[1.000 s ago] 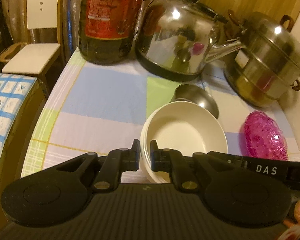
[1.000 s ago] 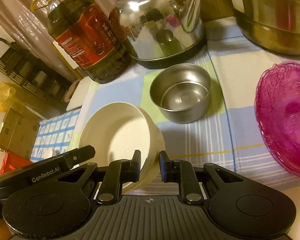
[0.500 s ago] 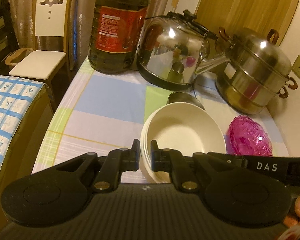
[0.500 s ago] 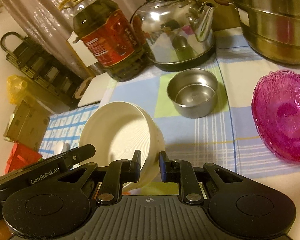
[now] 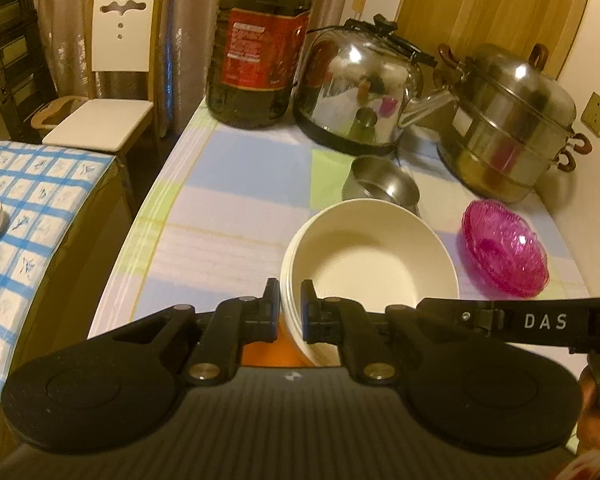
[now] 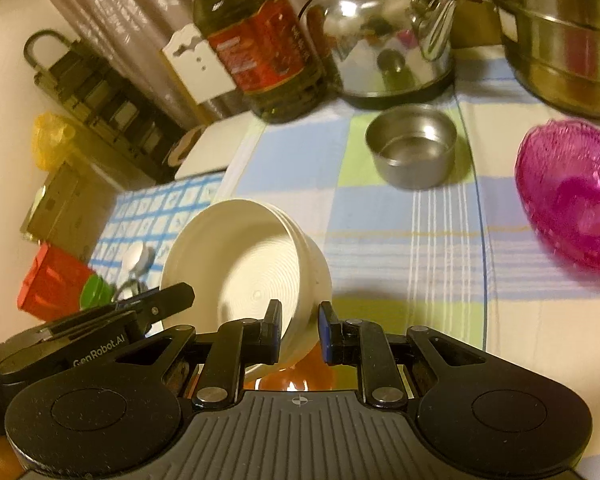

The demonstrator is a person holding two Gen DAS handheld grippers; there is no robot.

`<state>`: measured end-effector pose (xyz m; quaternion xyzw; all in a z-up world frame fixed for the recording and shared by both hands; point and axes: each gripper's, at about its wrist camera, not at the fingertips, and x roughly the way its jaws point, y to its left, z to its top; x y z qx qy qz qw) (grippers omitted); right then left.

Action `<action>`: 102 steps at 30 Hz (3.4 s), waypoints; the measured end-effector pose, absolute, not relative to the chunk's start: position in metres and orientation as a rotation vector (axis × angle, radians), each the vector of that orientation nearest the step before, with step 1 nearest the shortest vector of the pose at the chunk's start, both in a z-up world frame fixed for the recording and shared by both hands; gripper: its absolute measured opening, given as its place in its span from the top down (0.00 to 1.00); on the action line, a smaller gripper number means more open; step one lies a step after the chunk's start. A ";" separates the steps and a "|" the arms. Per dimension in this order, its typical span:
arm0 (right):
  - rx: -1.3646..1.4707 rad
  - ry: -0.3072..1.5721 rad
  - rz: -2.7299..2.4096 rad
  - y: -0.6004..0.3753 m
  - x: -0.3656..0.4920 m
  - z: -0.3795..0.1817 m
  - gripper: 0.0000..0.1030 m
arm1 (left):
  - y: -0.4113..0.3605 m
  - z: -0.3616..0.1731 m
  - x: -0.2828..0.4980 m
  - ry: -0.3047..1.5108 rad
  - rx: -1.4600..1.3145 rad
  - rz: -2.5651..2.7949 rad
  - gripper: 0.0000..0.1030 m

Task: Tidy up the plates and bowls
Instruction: 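Lower the cream bowl into the orange bowl and open both tools, then move both tools toward the small steel bowl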

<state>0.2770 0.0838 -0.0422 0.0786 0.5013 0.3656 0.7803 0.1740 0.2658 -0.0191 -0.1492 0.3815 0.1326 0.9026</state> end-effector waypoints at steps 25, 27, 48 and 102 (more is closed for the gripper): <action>0.056 1.165 0.824 0.101 0.252 -0.070 0.81 | 0.266 -0.041 0.149 0.876 -0.283 0.290 0.92; 0.049 1.163 0.829 0.101 0.251 -0.069 0.81 | 0.266 -0.041 0.147 0.877 -0.280 0.291 0.92; 0.012 1.217 0.842 0.105 0.250 -0.084 0.81 | 0.267 -0.052 0.146 0.918 -0.286 0.282 0.92; 0.229 1.134 0.819 0.075 0.266 -0.062 0.68 | 0.268 -0.033 0.155 0.773 -0.405 0.262 0.74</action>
